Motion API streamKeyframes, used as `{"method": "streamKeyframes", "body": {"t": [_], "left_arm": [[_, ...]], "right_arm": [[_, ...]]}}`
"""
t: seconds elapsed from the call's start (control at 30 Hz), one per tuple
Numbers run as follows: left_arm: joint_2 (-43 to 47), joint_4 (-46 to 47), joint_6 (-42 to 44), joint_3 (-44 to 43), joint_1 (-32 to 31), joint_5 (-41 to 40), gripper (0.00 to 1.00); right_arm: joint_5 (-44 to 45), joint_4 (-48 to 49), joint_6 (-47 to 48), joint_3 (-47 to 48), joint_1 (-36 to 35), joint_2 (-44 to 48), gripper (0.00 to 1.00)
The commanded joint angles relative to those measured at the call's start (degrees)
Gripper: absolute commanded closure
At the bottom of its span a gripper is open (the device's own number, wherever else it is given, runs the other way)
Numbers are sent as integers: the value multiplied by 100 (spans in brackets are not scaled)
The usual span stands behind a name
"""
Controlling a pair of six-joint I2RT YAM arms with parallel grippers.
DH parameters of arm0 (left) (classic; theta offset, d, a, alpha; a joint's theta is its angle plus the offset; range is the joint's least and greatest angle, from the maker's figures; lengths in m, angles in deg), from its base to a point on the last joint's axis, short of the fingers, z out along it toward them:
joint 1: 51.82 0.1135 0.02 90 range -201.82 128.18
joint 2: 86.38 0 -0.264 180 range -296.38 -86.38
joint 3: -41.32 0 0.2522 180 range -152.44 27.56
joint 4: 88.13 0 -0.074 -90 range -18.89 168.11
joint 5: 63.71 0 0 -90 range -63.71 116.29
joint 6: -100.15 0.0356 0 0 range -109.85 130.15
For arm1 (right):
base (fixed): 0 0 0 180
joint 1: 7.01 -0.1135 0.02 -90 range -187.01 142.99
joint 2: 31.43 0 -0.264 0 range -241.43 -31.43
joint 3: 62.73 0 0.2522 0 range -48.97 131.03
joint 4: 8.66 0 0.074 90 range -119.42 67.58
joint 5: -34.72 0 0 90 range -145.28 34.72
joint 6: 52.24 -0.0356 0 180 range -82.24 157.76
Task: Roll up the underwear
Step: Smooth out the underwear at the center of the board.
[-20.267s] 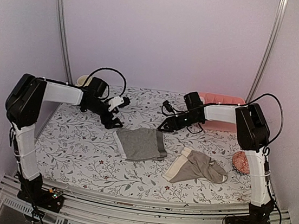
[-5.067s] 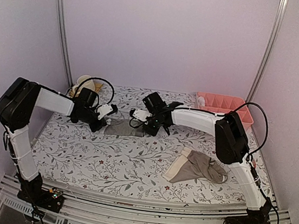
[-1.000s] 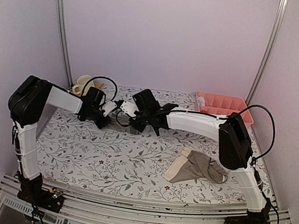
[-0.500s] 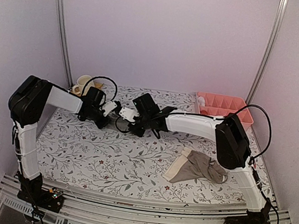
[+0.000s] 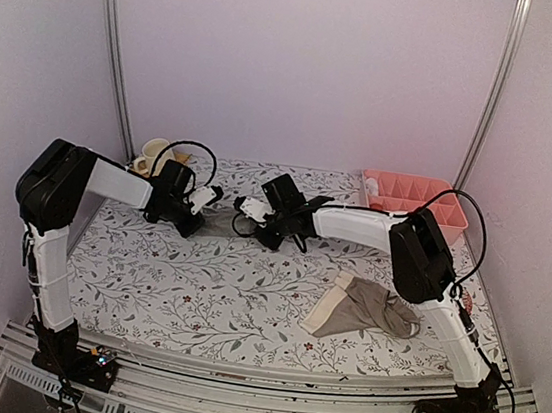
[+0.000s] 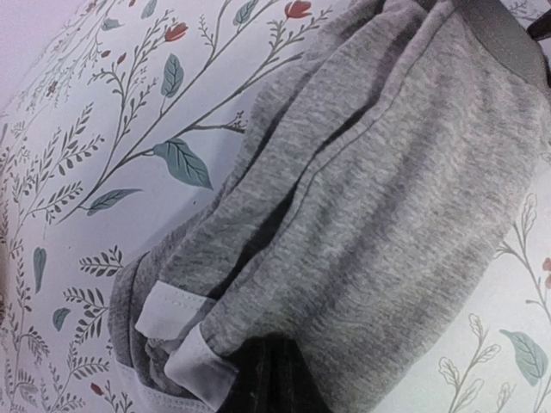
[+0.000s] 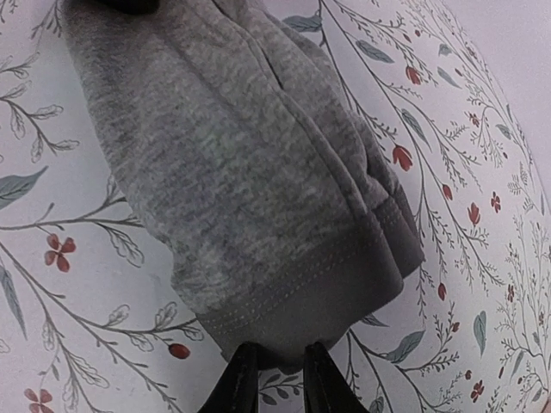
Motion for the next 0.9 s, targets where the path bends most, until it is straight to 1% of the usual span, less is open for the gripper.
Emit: {"method": "streamKeyframes", "body": {"t": [0.0,0.03,0.13,0.17,0.23,0.3,0.37,0.4,0.43,0.5,0.53,0.6,0.67,0.7,0.73,0.77,0.8,0.87], "left_arm": [[-126,-294,6,-119,61,-4,87],[-90,-321,0,-123,59,15,81],[97,-472,-35,-150,63,189,48],[297,-507,-47,-150,66,254,40],[550,-567,-78,-158,60,360,29],[778,-563,-85,-175,59,309,22],[938,-434,17,-200,60,86,11],[952,-375,105,-232,68,-11,4],[926,-384,190,-314,68,-70,2],[745,-553,359,-575,84,-110,2],[633,-680,435,-712,96,11,2],[447,-982,627,-930,146,523,2],[316,-1250,810,-1102,160,914,2],[260,-1412,914,-1184,177,1109,2],[240,-1532,962,-1260,201,1235,2],[37,-1623,988,-1311,227,1345,2],[-62,-1739,1040,-1389,271,1486,2],[-245,-1875,1031,-1580,352,1462,2]], "right_arm": [[25,-298,-108,72,85,-158,80],[47,-289,-102,49,104,-110,80],[115,-287,-117,37,156,-7,80],[128,-283,-121,38,170,17,80],[193,-259,-123,49,185,44,79],[284,-256,-129,80,189,47,78],[400,-247,-172,91,195,59,77],[459,-255,-209,84,191,81,77],[505,-272,-230,64,189,115,75],[593,-307,-332,-14,195,243,70],[636,-321,-389,-78,195,348,65],[697,-311,-514,-316,193,600,50],[728,-266,-618,-653,195,928,38],[731,-225,-687,-833,195,1264,33],[719,-187,-718,-1046,195,1462,30],[702,-141,-762,-1236,183,1638,27],[712,-113,-777,-1403,185,1797,26],[755,-172,-882,-1602,172,2033,24]]}}
